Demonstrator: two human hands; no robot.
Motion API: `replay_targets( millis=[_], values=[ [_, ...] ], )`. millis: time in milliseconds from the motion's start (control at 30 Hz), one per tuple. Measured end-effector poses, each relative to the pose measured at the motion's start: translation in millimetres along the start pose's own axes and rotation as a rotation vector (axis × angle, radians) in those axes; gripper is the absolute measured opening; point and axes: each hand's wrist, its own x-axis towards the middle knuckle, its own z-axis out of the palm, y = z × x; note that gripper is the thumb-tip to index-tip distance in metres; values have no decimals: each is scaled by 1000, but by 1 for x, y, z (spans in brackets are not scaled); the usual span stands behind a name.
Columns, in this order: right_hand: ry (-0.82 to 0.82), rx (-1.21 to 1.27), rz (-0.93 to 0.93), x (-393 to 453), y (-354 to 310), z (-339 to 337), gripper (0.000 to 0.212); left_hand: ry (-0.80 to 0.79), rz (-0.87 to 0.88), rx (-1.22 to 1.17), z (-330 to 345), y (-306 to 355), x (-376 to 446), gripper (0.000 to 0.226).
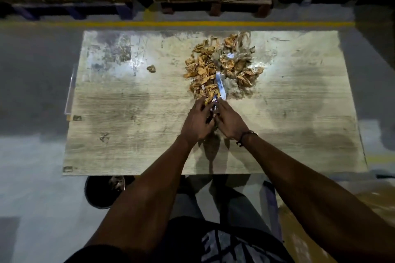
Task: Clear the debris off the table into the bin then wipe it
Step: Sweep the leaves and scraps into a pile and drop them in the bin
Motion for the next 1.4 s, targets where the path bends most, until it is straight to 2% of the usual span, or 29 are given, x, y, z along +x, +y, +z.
replay_targets(
  millis=[233,300,500,633,733,833,1000,1167,1267,1400],
  values=[
    [-22,-13,-8,-35,-3,14,63,-84,73,14,-1,0,-36,69],
    [18,9,-5,-45,-5,12,61,-73,93,17,-7,3,-44,66],
    [301,74,69,-60,-2,8,52,117,83,81,-31,8,-44,55],
    [361,121,161,-35,8,11,55,195,33,75,-35,1,-16,63],
    [358,193,215,-13,13,22,56,131,35,10,-22,-13,9,67],
    [355,213,150,-8,11,38,54,20,78,-63,-1,-15,12,64],
    [454,208,148,-30,12,56,49,11,107,-149,12,-12,-13,60],
    [662,220,233,-58,19,57,43,105,150,-55,-8,-18,-25,64],
    [708,222,316,-69,18,65,40,126,179,-26,-17,-18,-13,64],
    [729,262,359,-62,19,84,46,7,316,38,-14,-11,17,63]
  ],
)
